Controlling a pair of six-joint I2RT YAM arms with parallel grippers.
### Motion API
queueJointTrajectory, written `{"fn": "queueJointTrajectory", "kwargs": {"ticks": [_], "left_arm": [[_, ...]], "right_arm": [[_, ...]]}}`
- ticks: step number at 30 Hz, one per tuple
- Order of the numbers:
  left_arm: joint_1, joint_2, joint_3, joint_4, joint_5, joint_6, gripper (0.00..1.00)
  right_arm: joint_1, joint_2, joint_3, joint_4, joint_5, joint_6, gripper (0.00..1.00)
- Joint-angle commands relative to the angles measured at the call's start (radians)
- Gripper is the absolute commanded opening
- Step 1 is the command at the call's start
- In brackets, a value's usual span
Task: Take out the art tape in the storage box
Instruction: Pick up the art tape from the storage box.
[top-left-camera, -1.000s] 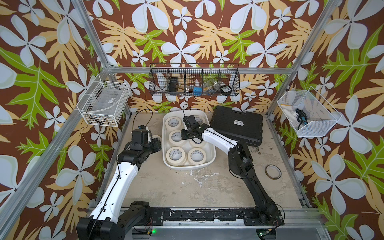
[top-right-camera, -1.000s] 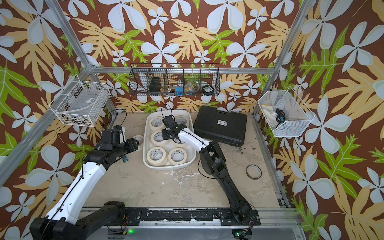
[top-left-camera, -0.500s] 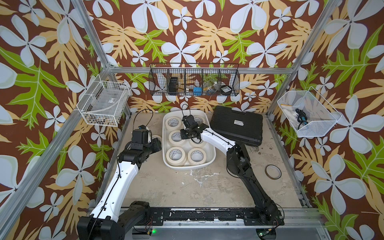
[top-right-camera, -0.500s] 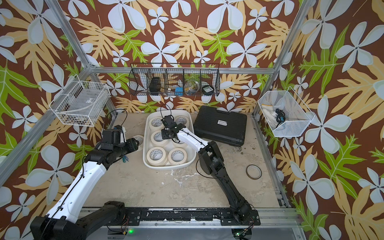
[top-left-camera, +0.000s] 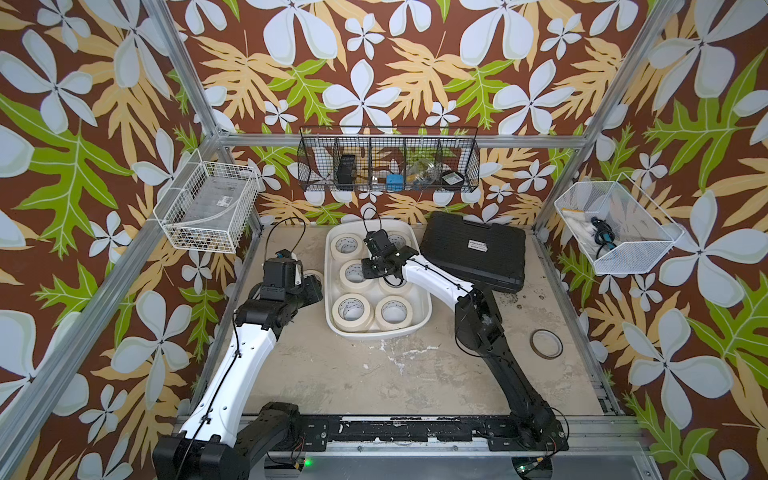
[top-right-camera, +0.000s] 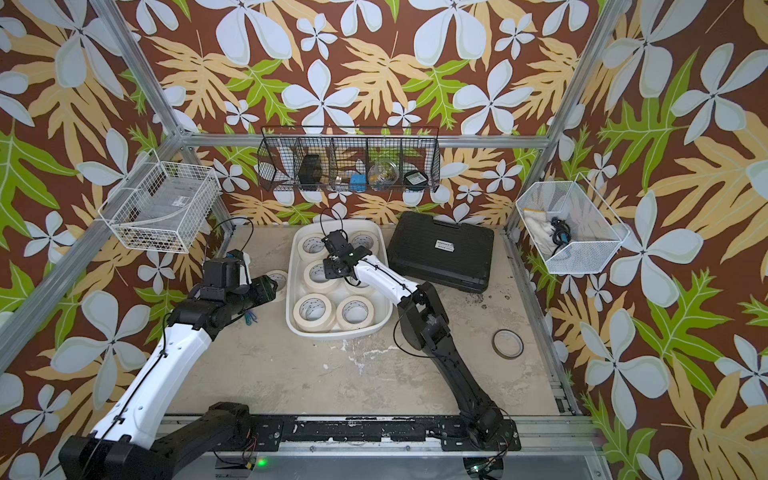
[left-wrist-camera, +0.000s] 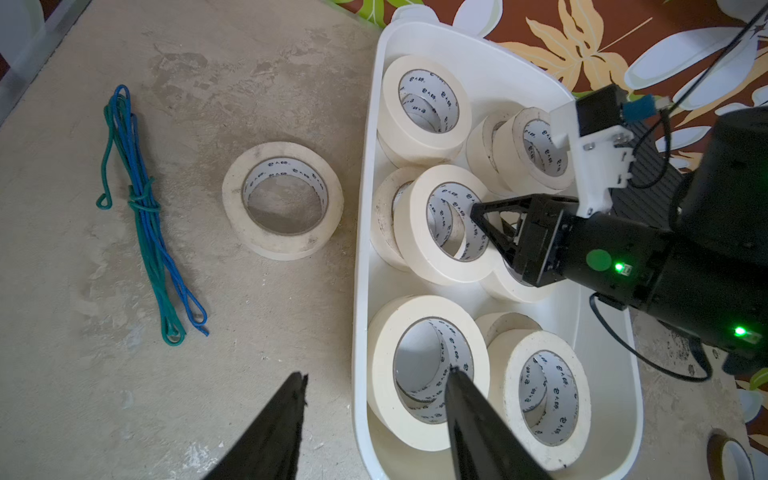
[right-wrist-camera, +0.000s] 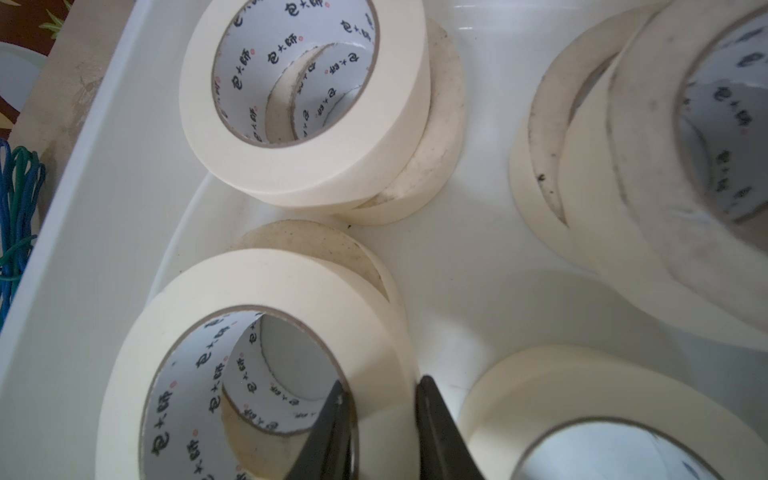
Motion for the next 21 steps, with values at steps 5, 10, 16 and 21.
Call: {"fn": "queueJointTrajectory", "kwargs": {"ticks": [5, 10, 16, 21], "left_arm": [[0.000, 0.011, 0.027, 0.005, 0.039, 0.001, 0.59], [0.000, 0.040, 0.105, -0.010, 0.090, 0.013, 0.59], [-0.047, 0.108, 0.207, -0.023, 0.118, 0.013, 0.59], [-0.182, 0.210, 0.312, -0.060, 0.042, 0.014, 0.59]], "right_arm": [[-0.001, -0.203, -0.108, 0.013, 0.082, -0.025, 0.10], [-0.002, -0.336, -0.219, 0.006, 0.138, -0.025, 0.09], [-0.002, -0.456, -0.352, 0.008, 0.136, -0.012, 0.09], [0.001, -0.548, -0.483, 0.014, 0.116, 0.012, 0.09]]}}
